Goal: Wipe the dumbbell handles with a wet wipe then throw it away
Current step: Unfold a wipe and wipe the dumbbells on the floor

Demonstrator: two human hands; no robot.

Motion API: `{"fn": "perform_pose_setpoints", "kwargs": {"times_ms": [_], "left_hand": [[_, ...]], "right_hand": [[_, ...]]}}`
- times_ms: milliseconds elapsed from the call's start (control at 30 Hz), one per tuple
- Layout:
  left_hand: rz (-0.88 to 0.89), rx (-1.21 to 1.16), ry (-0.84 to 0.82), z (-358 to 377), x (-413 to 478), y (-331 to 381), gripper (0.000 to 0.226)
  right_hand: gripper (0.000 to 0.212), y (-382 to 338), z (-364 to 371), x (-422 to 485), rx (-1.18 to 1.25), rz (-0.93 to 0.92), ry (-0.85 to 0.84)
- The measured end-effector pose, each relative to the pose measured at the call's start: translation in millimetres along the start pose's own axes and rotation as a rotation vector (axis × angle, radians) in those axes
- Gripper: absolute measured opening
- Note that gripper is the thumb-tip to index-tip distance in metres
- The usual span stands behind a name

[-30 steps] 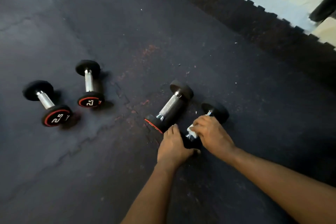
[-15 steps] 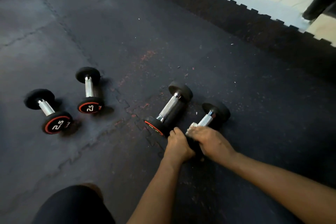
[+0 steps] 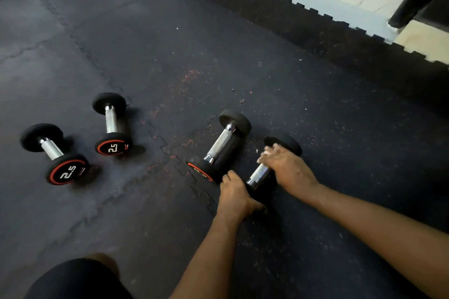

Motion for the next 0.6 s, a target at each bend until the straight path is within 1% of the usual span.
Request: {"fn": "perform_pose_setpoints", "kwargs": {"times_ms": [33,67,100,133,167,200,233,267,333,367,400,433,500,533,567,600], "left_hand": [[0.001,0.004,-0.002,0,0,0,0.114],[0.002,0.000,0.006,0,0,0,0.112],[0.007,-0.008,0.024,1,0,-1,0.105],[0.015,-0.008,0.041,3,0,-1,0.094],[0.025,0.000,0.056,4,-1,-2,0.085],[0.033,0.004,0.068,6,-1,-2,0.082],[0.037,0.010,0.072,6,-2,-2,0.085],[0.037,0.015,0.073,6,-3,-1,0.091],[0.039,0.025,0.073,5,-6,1,0.103],[0.038,0.020,0.079,5,-7,1,0.105],[0.041,0.007,0.091,7,-7,0,0.104],[0.050,-0.010,0.106,9,-7,-2,0.099],[0.081,-0.025,0.160,15,-11,-2,0.081],[0.094,-0.016,0.189,17,-12,-3,0.078],[0.102,-0.010,0.202,19,-14,-2,0.081],[0.101,-0.019,0.198,20,-16,-1,0.091]], "right_hand": [[0.052,6,-3,2,-0.017,0.066,0.016],[0.053,0,1,3,0.002,0.084,0.012],[0.051,-11,8,4,0.050,0.056,-0.022],[0.047,-26,18,4,0.108,-0.015,-0.070],[0.047,-38,25,2,0.144,-0.107,-0.114],[0.051,-37,28,2,0.164,-0.163,-0.168],[0.053,-27,23,4,0.170,-0.143,-0.226],[0.052,-10,18,7,0.128,-0.069,-0.264],[0.041,20,9,13,-0.029,0.077,-0.301],[0.036,21,8,15,-0.073,0.147,-0.321],[0.033,13,10,20,-0.054,0.181,-0.328],[0.032,-2,16,22,0.016,0.158,-0.351],[0.035,-36,27,16,0.179,-0.009,-0.404],[0.039,-39,27,13,0.223,-0.062,-0.396],[0.043,-28,22,11,0.221,-0.062,-0.369],[0.047,-12,17,10,0.173,-0.020,-0.350]]}}
Point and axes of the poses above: each hand's wrist, its own x-axis towards the middle knuckle, its own z-axis out of the palm, y = z × x, the point moved 4 cm from there along x, towards the middle knuckle, and after that the axes turned 15 degrees about -z, right-handed, at the moved point
